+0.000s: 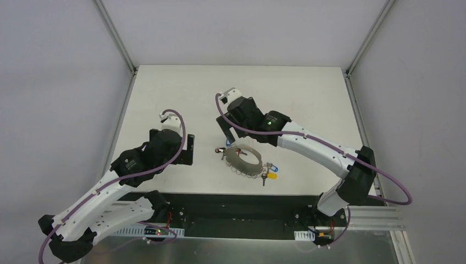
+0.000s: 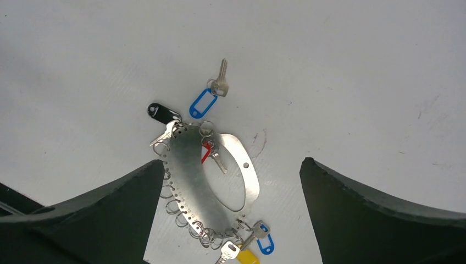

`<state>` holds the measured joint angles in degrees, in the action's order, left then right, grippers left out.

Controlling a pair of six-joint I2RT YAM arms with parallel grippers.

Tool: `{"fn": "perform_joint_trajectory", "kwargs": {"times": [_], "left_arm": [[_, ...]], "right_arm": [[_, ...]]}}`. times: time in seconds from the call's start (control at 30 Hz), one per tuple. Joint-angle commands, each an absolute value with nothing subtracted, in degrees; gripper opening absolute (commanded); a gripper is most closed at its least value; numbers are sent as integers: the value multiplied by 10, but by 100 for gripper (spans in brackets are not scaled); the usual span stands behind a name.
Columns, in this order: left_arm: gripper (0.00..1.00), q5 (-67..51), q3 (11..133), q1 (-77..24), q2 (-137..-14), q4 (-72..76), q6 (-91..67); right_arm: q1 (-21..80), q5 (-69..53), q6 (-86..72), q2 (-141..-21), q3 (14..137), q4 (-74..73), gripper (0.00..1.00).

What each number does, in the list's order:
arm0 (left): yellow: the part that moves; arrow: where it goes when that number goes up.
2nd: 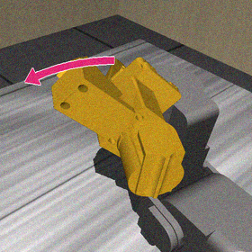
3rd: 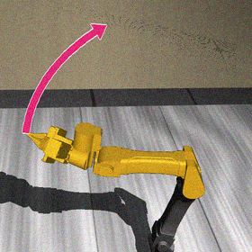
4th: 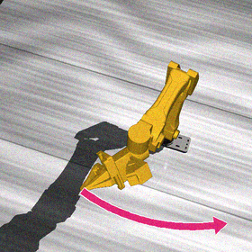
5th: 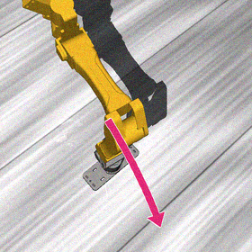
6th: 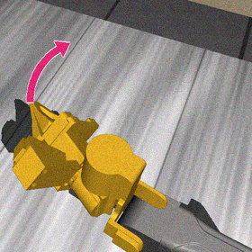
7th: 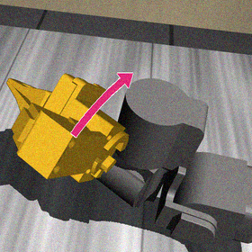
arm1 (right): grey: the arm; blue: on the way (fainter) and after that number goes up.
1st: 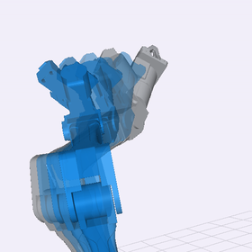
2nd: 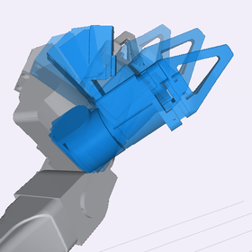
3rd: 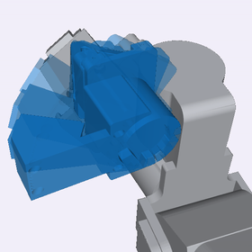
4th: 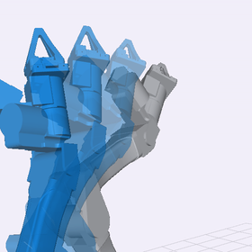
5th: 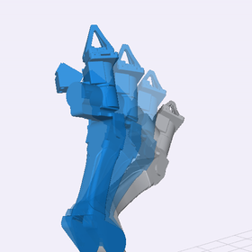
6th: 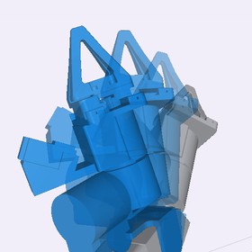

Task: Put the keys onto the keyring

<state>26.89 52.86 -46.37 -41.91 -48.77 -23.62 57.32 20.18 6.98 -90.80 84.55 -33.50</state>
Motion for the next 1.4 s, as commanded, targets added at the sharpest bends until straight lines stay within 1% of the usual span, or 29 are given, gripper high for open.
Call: {"fn": "perform_joint_trajectory", "kwargs": {"times": [0.0, 0.1, 0.2, 0.33, 0.43, 0.53, 0.6, 0.73, 0.8, 0.87, 0.93, 1.03, 1.1, 1.37], "left_arm": [[97, 253, 530, -448, -420, -494, -237], [97, 255, 528, -446, -418, -493, -236], [97, 254, 529, -446, -419, -494, -235], [97, 255, 529, -445, -420, -493, -234], [96, 257, 529, -445, -423, -493, -234], [96, 254, 530, -445, -425, -494, -234], [96, 254, 529, -445, -420, -494, -234], [96, 257, 530, -445, -413, -492, -233], [96, 259, 530, -445, -410, -492, -232], [96, 262, 528, -445, -406, -492, -231], [96, 262, 527, -445, -404, -492, -231], [96, 261, 526, -446, -403, -493, -231], [96, 262, 526, -446, -402, -492, -232], [96, 260, 527, -444, -403, -493, -230]], "right_arm": [[579, 251, 64, -880, 833, -318, 99], [578, 235, 89, -849, 784, -267, 99], [577, 246, 114, -822, 739, -213, 99], [579, 232, 159, -838, 737, -240, 99], [580, 162, 191, -840, 728, -261, 98], [579, 88, 271, -814, 654, -212, 94], [574, 53, 305, -802, 621, -187, 93], [560, -73, 369, -794, 603, -190, 94], [548, -114, 395, -796, 602, -195, 93], [545, -158, 407, -810, 614, -212, 90], [533, -209, 431, -831, 629, -241, 83], [517, -273, 477, -864, 651, -286, 71], [508, -294, 503, -876, 658, -290, 66], [500, -301, 529, -924, 683, -285, 65]]}}
